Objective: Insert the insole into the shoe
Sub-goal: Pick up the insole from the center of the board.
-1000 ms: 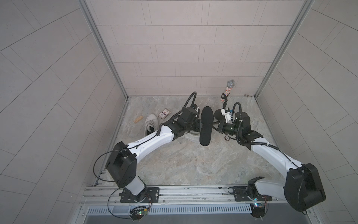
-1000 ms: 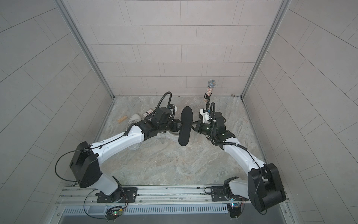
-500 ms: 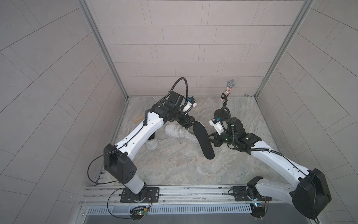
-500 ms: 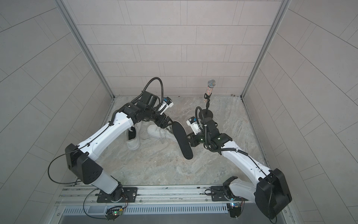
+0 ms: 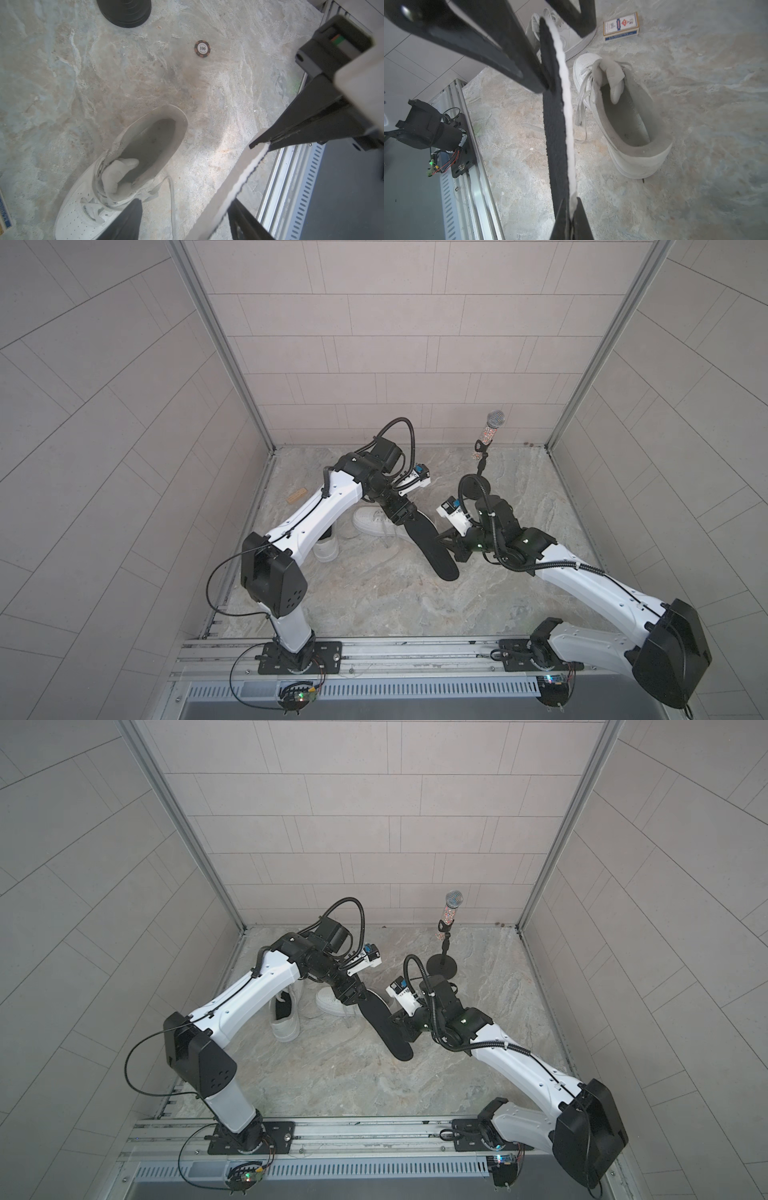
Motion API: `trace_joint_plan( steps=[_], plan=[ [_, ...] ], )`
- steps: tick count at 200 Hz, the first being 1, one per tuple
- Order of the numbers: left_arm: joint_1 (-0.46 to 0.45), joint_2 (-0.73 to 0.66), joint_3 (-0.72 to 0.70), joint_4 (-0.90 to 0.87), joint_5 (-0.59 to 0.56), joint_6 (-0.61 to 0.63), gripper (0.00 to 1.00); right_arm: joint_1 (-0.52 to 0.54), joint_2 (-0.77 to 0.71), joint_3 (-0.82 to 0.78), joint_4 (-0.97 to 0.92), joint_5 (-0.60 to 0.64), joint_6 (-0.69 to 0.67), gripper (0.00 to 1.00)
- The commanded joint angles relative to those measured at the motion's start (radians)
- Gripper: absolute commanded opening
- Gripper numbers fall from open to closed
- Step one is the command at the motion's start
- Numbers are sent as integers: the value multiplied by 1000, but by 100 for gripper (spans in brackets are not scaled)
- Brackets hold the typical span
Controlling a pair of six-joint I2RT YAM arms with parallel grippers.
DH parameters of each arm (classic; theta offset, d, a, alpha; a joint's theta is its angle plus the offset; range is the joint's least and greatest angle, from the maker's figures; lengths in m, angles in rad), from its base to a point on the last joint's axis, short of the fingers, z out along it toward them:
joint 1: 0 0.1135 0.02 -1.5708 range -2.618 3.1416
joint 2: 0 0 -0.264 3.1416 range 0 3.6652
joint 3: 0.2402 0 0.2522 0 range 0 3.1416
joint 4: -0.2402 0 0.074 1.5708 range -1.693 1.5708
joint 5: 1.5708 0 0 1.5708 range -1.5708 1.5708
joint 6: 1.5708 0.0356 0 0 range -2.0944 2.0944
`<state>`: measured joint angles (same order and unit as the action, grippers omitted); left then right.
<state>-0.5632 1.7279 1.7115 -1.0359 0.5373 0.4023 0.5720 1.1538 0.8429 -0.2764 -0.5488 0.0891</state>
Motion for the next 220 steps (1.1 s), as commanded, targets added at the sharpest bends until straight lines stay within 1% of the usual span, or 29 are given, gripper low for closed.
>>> trace_joint_plan(
  steps=[1, 14, 31, 52, 66, 78, 90, 91, 92, 99, 111, 122, 129, 137, 153, 167, 185, 220],
  plan=[
    [-6, 11, -13, -47, 57, 47, 66, 9, -1, 49, -2, 10, -64, 0],
    [-9, 4, -22, -44, 85, 48, 58, 11, 7, 58, -11, 0, -78, 0],
    [-10, -12, -40, -32, 104, 41, 38, 12, 19, 69, -30, 1, -98, 0],
    [-14, -32, -72, -10, 121, 28, 32, 13, 34, 81, -45, 23, -113, 1],
    [-22, -37, -90, 8, 110, 11, 30, 13, 43, 94, -52, 31, -123, 1],
    [-26, -34, -93, 13, 116, -2, 23, 13, 49, 106, -58, 36, -129, 1],
    [-26, -39, -95, 24, 132, -22, 12, 12, 46, 114, -64, 45, -136, 5],
    [-26, -39, -95, 25, 132, -22, 9, 13, 46, 114, -64, 45, -136, 6],
    [-26, -40, -95, 27, 133, -26, 9, 13, 45, 114, -64, 45, -137, 7],
    [-27, -46, -100, 48, 130, -55, 0, 12, 39, 112, -63, 50, -138, 13],
    [-26, -58, -112, 75, 139, -92, 0, 13, 27, 101, -48, 46, -137, 28],
    [-26, -69, -119, 85, 159, -116, 0, 13, 16, 81, -11, 35, -139, 45],
    [-26, -74, -121, 79, 175, -122, 0, 13, 10, 64, 18, 33, -140, 51],
    [-27, -81, -126, 77, 190, -131, 0, 13, 8, 50, 48, 34, -143, 55],
    [-26, -92, -143, 67, 222, -142, 0, 13, 14, 38, 87, 38, -157, 59],
    [-26, -102, -158, 59, 223, -147, 0, 12, 25, 42, 100, 38, -172, 60],
    [-24, -117, -167, 43, 206, -151, 0, 15, 23, 34, 136, 12, -173, 61],
    [-24, -144, -182, 50, 235, -169, 0, 31, 13, 16, 162, -35, -199, 65]
  ],
)
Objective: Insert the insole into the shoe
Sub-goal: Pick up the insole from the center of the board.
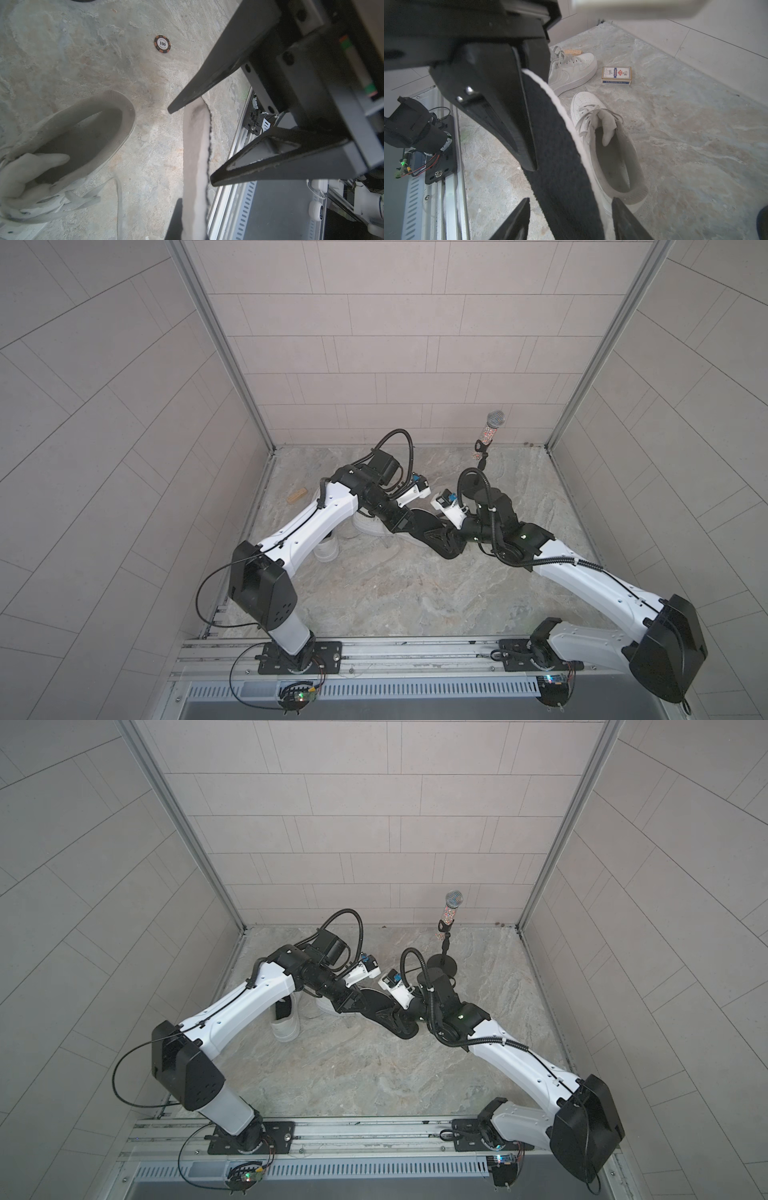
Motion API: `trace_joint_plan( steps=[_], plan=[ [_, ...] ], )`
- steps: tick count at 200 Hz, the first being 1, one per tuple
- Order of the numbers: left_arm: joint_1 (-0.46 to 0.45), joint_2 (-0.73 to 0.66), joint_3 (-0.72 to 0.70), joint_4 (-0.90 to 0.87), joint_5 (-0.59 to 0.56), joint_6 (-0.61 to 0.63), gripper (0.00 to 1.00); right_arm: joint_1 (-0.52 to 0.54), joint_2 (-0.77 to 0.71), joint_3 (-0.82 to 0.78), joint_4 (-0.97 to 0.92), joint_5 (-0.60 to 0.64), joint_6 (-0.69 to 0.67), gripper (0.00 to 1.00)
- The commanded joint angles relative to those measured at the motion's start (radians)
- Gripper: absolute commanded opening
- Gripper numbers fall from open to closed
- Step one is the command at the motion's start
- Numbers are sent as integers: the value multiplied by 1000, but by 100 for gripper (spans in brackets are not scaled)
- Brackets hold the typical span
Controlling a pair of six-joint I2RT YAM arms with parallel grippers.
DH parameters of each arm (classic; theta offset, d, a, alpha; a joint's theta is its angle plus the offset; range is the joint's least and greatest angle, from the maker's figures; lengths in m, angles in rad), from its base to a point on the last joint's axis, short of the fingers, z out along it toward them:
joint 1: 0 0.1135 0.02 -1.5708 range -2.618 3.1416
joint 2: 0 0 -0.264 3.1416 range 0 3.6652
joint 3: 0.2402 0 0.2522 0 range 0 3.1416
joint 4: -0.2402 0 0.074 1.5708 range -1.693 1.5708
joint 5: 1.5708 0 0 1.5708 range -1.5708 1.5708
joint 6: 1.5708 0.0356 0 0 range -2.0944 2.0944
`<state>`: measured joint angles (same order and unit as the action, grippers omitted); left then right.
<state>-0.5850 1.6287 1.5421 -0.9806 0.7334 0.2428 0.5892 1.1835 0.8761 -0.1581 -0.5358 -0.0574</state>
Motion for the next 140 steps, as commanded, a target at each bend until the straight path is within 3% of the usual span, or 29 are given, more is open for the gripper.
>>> trace_joint_plan(
  steps=[1, 39, 68, 93, 111, 140],
  plan=[
    [-3, -45, -13, -6, 39, -10, 0, 14, -17, -18, 42, -49, -53, 65],
    [-3, -56, -29, -8, 73, 4, 0, 15, 33, -5, 52, -27, -58, 62],
    [1, -34, -15, -11, 3, -18, 0, 14, 49, 24, 18, -32, -64, 40],
    [16, 10, 38, -35, -32, -65, 0, 28, 47, 6, 55, 55, -23, 31],
    [17, 16, 44, -28, -39, -108, 0, 82, 54, -20, 112, 204, -20, 34],
    [18, -4, 28, -20, -28, -152, 0, 176, 79, -49, 176, 389, -120, 55]
  ],
)
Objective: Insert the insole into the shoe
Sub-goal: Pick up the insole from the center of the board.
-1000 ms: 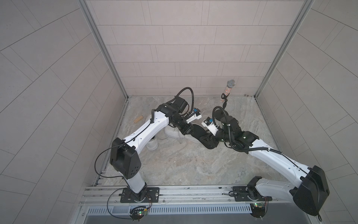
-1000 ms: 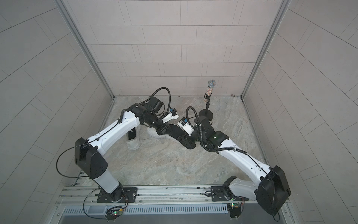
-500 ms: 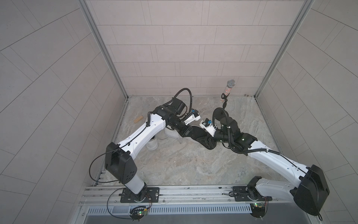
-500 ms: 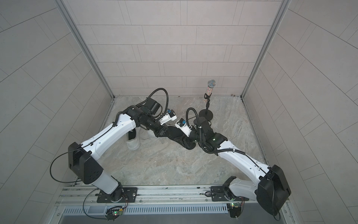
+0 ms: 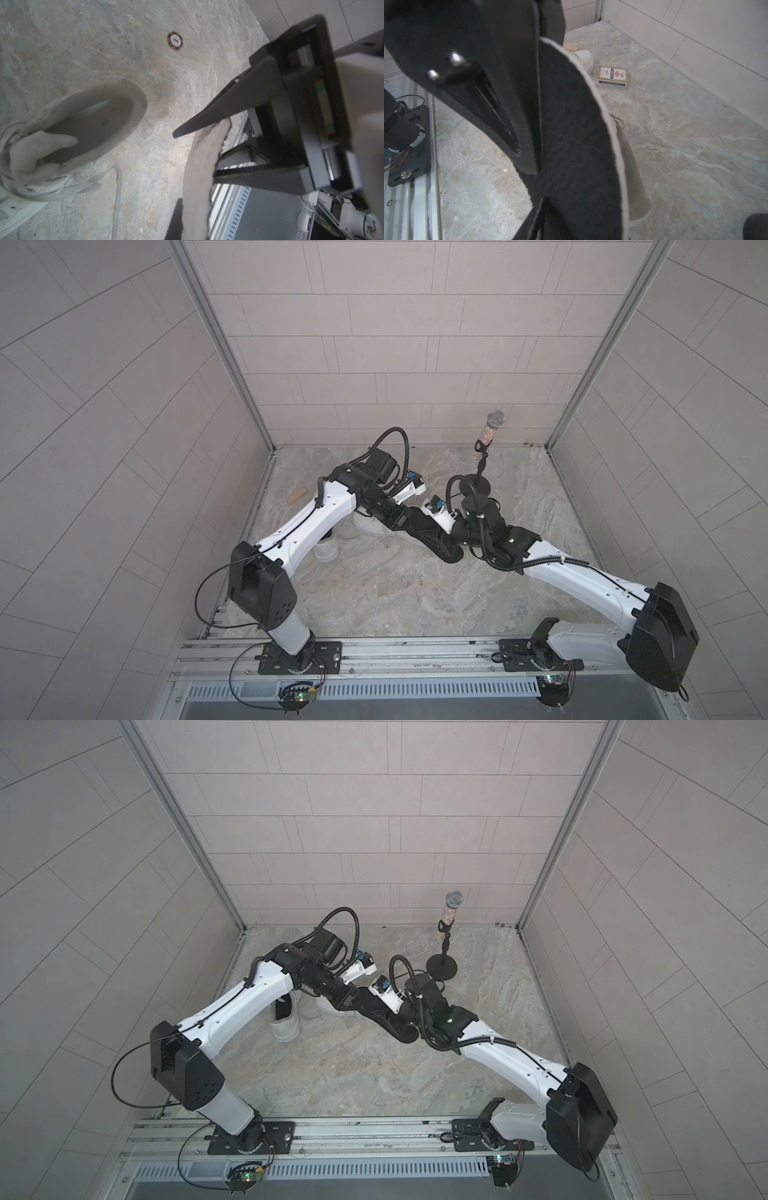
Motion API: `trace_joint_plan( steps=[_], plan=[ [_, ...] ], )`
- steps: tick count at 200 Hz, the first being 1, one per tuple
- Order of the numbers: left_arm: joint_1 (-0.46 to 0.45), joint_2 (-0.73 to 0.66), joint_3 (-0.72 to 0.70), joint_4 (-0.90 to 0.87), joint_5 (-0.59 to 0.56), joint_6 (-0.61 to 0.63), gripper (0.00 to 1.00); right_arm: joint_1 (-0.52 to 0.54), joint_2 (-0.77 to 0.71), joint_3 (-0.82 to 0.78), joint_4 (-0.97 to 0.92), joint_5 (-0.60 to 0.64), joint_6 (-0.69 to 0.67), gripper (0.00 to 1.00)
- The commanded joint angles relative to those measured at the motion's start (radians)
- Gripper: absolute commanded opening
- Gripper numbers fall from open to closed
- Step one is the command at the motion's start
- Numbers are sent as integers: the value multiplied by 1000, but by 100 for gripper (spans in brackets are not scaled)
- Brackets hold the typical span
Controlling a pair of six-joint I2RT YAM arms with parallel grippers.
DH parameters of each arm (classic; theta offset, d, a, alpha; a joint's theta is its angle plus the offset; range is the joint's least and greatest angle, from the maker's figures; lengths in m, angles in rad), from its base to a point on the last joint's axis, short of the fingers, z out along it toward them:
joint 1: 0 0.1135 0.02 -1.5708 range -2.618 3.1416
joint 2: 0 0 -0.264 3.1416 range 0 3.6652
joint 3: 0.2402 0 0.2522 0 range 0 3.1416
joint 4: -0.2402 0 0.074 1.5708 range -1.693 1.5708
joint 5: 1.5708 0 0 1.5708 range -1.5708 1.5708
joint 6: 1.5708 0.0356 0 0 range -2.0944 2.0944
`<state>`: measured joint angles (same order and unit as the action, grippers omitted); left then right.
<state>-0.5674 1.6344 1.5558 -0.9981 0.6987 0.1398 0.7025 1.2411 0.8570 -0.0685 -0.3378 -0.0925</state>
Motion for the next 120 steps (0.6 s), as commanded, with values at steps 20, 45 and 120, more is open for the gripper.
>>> trace_joint_plan(
  steps=[20, 45, 120],
  plan=[
    [14, -20, 10, -2, 15, -87, 0, 104, 37, -56, 150, 292, -151, 61],
    [36, -21, 6, 11, 28, -143, 0, 144, 40, -113, 271, 374, -219, 65],
    [63, -31, -20, 33, 30, -198, 0, 175, 78, -166, 449, 433, -248, 57]
  ],
)
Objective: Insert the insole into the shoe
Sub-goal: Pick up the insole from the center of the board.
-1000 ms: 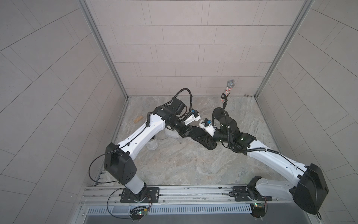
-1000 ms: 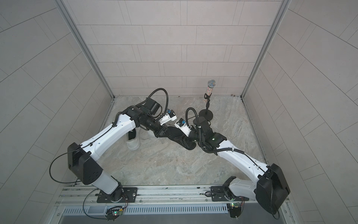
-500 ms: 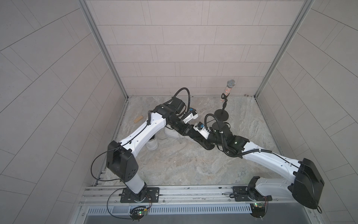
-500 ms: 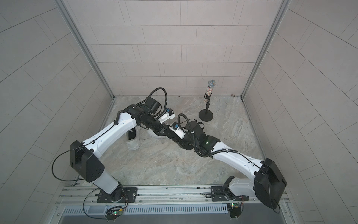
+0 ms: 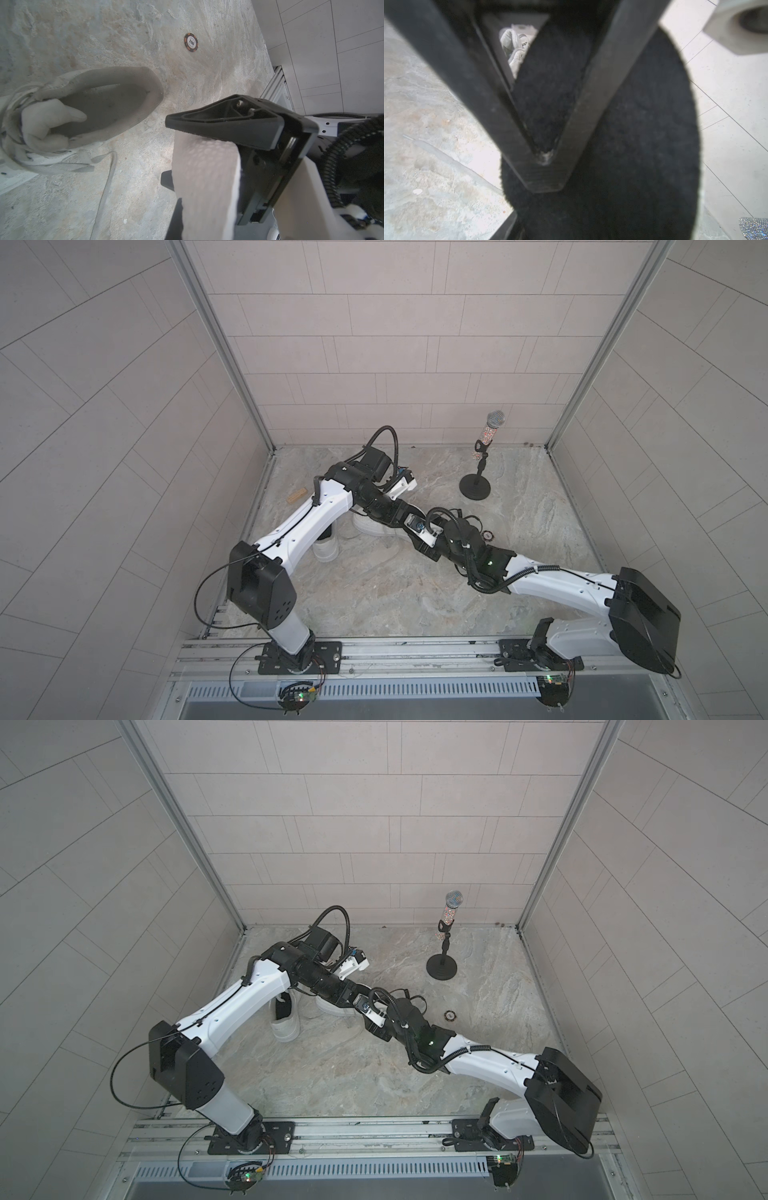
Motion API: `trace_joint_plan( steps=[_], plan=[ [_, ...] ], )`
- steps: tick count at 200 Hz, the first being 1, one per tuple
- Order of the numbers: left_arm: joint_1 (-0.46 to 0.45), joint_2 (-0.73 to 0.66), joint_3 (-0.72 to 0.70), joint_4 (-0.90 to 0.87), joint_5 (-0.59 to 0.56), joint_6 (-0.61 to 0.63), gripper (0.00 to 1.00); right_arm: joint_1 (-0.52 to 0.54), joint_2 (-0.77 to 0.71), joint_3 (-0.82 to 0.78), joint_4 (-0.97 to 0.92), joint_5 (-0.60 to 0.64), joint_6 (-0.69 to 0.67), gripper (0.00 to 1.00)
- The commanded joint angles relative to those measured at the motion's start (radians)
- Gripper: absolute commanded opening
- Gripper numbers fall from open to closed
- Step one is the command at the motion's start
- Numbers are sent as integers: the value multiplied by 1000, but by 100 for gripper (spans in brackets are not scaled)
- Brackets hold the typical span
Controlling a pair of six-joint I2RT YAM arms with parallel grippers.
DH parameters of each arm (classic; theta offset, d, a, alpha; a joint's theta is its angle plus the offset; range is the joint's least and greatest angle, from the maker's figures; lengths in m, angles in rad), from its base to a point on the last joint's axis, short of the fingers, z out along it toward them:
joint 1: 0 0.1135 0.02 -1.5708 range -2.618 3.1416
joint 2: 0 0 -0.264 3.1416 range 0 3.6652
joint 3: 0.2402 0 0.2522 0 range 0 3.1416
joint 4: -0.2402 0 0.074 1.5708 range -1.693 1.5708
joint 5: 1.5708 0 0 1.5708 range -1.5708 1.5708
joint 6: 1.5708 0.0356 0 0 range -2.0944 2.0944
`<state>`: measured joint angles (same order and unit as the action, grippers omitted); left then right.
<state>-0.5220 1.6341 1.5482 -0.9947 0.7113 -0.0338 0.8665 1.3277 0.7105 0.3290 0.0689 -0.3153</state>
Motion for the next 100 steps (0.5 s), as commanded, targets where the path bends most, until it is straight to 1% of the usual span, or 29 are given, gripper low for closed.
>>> trace_joint_plan(
  steps=[1, 17, 31, 58, 71, 100],
  plan=[
    [19, -32, -13, 31, 18, -24, 0, 11, -9, -21, 51, 26, -25, 57],
    [32, -31, -22, 48, 26, -40, 0, 11, -25, -36, 50, 40, -19, 53],
    [35, -27, -18, 51, 1, -48, 0, 11, -45, -45, 34, 44, -8, 50],
    [35, -9, 4, 35, -78, -44, 7, 11, -75, -37, -34, 44, 30, 46],
    [37, -3, 10, 33, -107, -46, 12, 11, -82, -30, -72, 44, 57, 45],
    [40, 6, 2, 68, -102, -68, 14, 11, -94, -4, -175, 30, 120, 41]
  ],
)
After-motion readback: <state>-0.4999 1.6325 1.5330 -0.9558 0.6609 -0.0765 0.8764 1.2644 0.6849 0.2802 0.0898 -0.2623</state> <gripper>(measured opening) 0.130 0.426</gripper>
